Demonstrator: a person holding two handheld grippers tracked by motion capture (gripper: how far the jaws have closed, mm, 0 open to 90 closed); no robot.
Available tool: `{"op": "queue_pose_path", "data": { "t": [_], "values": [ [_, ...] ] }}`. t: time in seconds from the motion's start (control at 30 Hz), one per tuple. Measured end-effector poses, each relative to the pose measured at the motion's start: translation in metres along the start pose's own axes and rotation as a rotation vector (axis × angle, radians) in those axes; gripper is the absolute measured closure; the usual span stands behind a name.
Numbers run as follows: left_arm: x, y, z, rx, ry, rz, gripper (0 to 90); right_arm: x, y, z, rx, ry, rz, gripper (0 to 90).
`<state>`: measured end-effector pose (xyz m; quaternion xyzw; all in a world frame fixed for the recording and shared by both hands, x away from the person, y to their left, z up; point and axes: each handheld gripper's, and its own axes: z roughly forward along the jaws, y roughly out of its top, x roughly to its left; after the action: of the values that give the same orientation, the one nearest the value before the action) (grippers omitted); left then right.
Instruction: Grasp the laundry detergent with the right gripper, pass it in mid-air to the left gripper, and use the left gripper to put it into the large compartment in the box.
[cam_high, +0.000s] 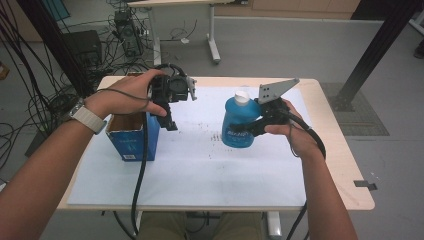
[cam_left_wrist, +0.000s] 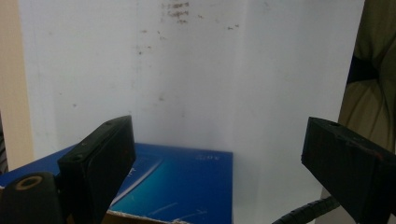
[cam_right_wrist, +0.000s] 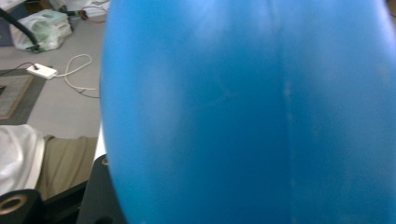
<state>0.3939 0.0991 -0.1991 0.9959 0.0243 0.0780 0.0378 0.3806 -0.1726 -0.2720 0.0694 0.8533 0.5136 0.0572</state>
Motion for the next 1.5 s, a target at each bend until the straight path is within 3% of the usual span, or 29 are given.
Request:
{"op": "queue_pose_path", "data": {
  "t": [0.27, 0.57, 1.1, 1.5],
  "values": [
    [-0.009, -0.003, -0.011, 0.0, 0.005, 0.006, 10.1, 0.009, 0.01, 0.011, -0.004, 0.058, 0.025, 42.3],
    [-0.013, -0.005, -0.016, 0.018, -0.01, 0.012, 9.8, 0.015, 0.021, 0.024, 0.026, 0.126, 0.054, 42.4],
    [-0.015, -0.006, -0.028, 0.039, -0.041, 0.028, 8.6, 0.018, 0.027, 0.05, 0.041, 0.138, 0.064, 42.8],
    [-0.014, 0.004, -0.039, 0.044, -0.069, 0.048, 6.2, 0.019, 0.033, 0.066, 0.076, 0.154, 0.058, 42.9]
  ]
}}
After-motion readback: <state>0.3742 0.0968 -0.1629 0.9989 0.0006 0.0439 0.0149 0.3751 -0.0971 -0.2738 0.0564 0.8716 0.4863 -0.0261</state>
